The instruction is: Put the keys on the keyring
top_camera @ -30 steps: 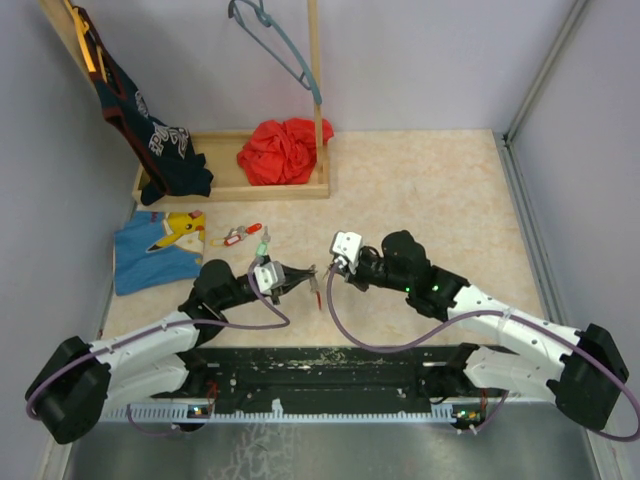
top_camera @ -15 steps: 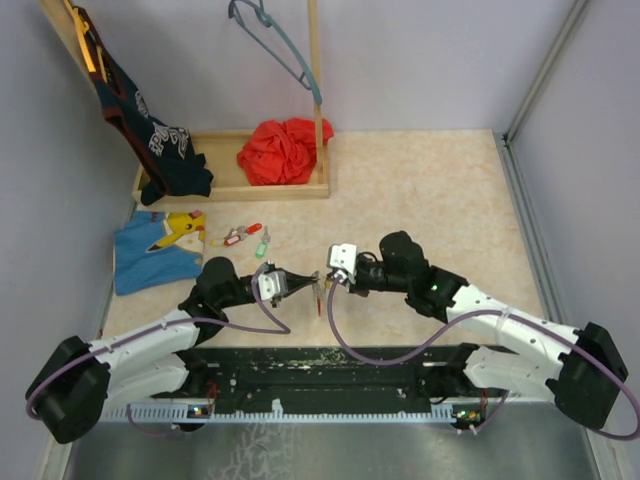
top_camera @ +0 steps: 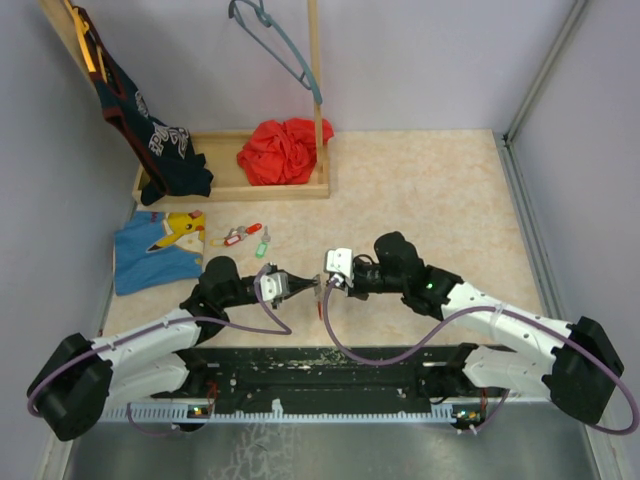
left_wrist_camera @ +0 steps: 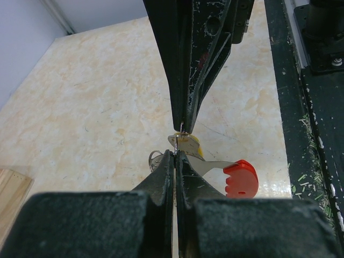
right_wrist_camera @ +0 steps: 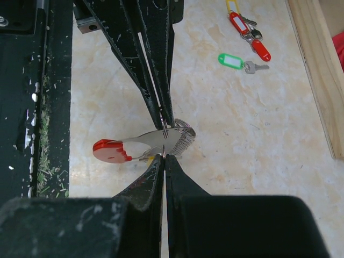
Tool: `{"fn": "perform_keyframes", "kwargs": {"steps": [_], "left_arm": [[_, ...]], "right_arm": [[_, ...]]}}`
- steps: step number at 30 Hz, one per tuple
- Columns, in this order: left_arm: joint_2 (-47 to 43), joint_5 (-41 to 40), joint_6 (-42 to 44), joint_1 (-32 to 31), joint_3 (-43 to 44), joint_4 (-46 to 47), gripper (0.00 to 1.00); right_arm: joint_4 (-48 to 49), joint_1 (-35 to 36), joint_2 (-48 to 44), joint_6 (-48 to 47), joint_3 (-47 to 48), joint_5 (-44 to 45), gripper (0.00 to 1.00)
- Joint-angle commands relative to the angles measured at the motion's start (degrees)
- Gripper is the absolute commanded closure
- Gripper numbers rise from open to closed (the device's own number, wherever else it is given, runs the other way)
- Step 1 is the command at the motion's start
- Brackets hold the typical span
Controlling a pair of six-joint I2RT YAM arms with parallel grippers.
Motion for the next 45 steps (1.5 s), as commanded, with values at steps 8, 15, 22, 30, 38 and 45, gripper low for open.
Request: {"fn": "perform_keyframes", "kwargs": {"steps": [8,15,22,30,38,45], "left_arm": [[0.49,2.14,0.53,0.28,2.33,0.28,1.00],[0.78,2.82,0.52,0.28,2.67,-0.25,1.00],[1.11,3.21,0.69,0.28,3.02,-0.62,1.00],[1.37,3.93,0.54,0.28,3.36,-1.21,1.00],[1.43,3.99,0.70,0.28,3.44,-1.57,1.00],[1.80,4.27,0.75,0.28,3.65,-1.68,1.00]], "right_arm": [[1.64,0.46,-0.86,-1.04,1.77,-1.89,1.00],[1.23,0.54,-0.75,-1.18,2.07,-2.41,1.00],[0.67,0.66,-0.35,-1.37,2.46,-3.00,1.00],[0.13,0.95,-0.07,-1.39,2.87,-2.04,1.00],[0.65,0.93,-0.92,-0.84,2.38,0.15,1.00],[0.53,0.93,-0.49,-1.14,2.64,-1.52,1.00]]}}
